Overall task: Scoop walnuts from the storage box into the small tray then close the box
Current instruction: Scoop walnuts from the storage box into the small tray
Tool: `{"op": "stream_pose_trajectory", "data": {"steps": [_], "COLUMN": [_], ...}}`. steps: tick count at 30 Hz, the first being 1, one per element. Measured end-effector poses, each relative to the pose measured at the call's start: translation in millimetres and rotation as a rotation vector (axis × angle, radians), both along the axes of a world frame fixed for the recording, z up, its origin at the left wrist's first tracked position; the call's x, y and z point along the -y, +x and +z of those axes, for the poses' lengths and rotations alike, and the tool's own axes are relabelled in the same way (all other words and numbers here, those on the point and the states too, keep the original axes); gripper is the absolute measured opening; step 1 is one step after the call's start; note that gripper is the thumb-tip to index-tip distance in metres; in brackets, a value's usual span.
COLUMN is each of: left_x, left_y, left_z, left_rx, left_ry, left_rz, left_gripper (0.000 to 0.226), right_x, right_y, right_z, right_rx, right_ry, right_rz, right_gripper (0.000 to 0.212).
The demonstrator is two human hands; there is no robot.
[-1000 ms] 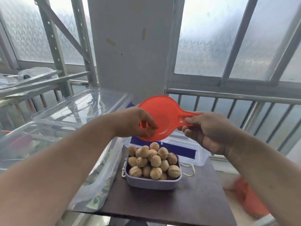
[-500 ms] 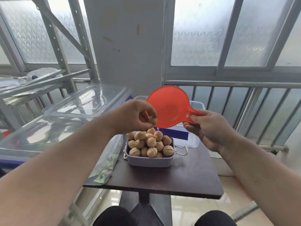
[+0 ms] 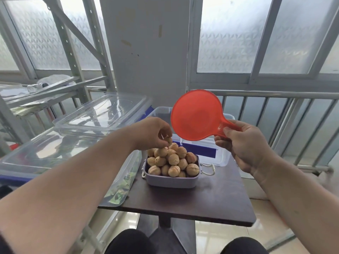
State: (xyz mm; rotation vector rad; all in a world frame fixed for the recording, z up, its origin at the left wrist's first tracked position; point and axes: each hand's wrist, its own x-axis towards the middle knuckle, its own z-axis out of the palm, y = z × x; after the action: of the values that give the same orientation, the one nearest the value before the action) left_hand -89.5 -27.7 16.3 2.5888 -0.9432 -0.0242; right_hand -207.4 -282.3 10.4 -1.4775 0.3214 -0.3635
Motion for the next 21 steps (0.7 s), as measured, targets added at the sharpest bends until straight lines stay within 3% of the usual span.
{"op": "stream_pose_trajectory", "data": {"steps": [4,21], "left_x": [5,3], "left_y": [3,5], "left_z": [-1,0], "left_rx": [-0.067,-0.112], "left_ry": [0.011,-0.044], "left_rz": [-0.011,0.04], "left_gripper": [0.035,0.027], "right_x": [2,10], "right_y": [5,16], "right_z": [-7,-21], "right_rx": [-0.014,-0.002], "right_ry": [-0.015,0.063], "right_rz": [-0.009,-0.028], "right_gripper": [0.019,0.019]}}
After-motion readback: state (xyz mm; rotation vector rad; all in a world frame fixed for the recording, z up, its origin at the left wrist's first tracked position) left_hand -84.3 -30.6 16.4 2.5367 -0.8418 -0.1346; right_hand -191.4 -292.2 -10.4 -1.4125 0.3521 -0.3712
